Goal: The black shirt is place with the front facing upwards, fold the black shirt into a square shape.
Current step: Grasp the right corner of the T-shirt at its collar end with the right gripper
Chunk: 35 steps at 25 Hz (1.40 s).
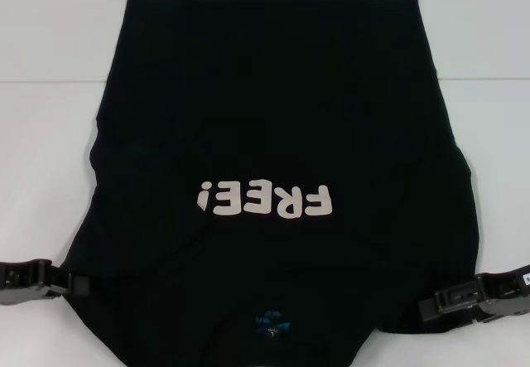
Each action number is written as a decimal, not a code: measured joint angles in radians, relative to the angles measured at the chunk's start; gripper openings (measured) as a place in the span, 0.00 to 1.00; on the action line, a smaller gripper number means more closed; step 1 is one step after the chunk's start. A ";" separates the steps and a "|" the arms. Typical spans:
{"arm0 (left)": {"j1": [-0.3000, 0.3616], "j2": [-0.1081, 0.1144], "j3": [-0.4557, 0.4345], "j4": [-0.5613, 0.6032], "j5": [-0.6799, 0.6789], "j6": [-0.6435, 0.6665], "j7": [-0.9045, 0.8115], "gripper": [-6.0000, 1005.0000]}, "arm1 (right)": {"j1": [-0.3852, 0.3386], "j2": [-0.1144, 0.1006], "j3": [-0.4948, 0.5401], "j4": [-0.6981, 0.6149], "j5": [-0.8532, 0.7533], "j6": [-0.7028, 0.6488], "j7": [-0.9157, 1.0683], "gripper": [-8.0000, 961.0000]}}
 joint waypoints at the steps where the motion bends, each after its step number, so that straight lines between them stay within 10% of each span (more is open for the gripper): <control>1: 0.000 0.000 0.000 0.000 0.000 0.000 0.000 0.04 | 0.000 0.000 0.000 0.000 0.000 0.000 0.000 0.87; 7: 0.000 0.000 0.000 0.000 -0.007 0.000 0.001 0.04 | 0.001 0.002 -0.010 -0.014 -0.006 0.003 -0.014 0.83; 26: 0.000 0.000 0.000 -0.002 -0.010 0.002 0.011 0.04 | 0.010 -0.005 -0.048 -0.014 -0.008 -0.003 -0.004 0.15; 35: 0.000 0.000 0.000 -0.014 -0.011 0.002 0.015 0.04 | 0.004 -0.021 -0.042 -0.018 -0.001 -0.008 -0.011 0.07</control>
